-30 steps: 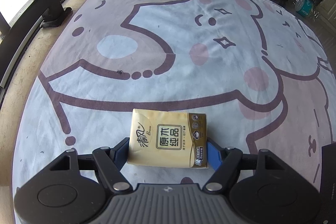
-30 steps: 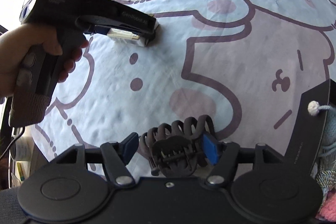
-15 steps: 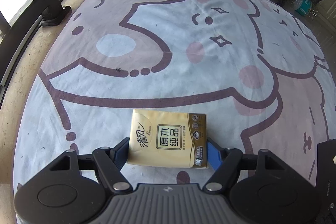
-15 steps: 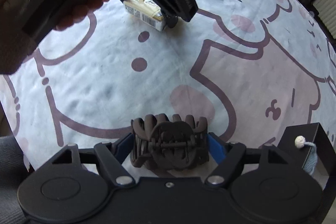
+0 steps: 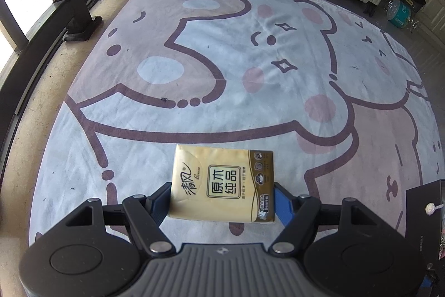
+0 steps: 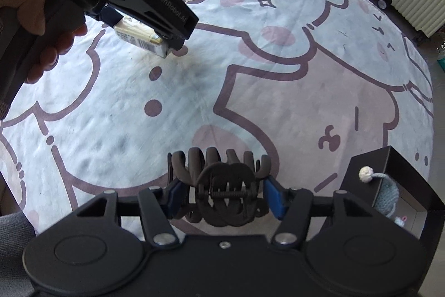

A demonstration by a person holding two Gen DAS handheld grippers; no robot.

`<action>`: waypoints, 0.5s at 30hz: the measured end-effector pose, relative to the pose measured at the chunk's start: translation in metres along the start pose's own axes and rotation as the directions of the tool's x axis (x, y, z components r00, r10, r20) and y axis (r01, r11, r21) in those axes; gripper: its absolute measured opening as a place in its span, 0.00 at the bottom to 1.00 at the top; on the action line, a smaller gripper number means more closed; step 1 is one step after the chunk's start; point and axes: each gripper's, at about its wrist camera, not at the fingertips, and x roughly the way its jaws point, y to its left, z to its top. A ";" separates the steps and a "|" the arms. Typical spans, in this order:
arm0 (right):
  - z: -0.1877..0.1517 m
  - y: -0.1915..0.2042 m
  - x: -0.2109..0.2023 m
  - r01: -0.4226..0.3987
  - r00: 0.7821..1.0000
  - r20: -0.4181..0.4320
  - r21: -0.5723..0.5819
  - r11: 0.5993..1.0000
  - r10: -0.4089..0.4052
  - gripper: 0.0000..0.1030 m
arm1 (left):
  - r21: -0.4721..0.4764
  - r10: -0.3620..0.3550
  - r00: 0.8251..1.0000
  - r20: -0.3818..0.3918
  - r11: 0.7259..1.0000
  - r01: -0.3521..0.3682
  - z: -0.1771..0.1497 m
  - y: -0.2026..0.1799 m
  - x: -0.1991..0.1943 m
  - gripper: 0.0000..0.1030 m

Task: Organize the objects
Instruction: 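Lift the tissue pack and coil spring and carry both over the black box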

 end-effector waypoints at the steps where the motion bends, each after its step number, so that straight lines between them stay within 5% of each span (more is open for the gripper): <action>1: 0.002 -0.002 -0.002 0.006 1.000 0.009 0.012 1.000 -0.006 0.59 | 0.002 0.000 1.000 0.004 1.000 0.000 0.000 -0.001 -0.004 0.72; 15: -0.003 -0.030 -0.057 0.031 0.991 0.119 0.171 0.985 -0.052 0.59 | 0.074 -0.049 0.995 0.085 0.996 0.042 -0.011 -0.030 -0.062 0.72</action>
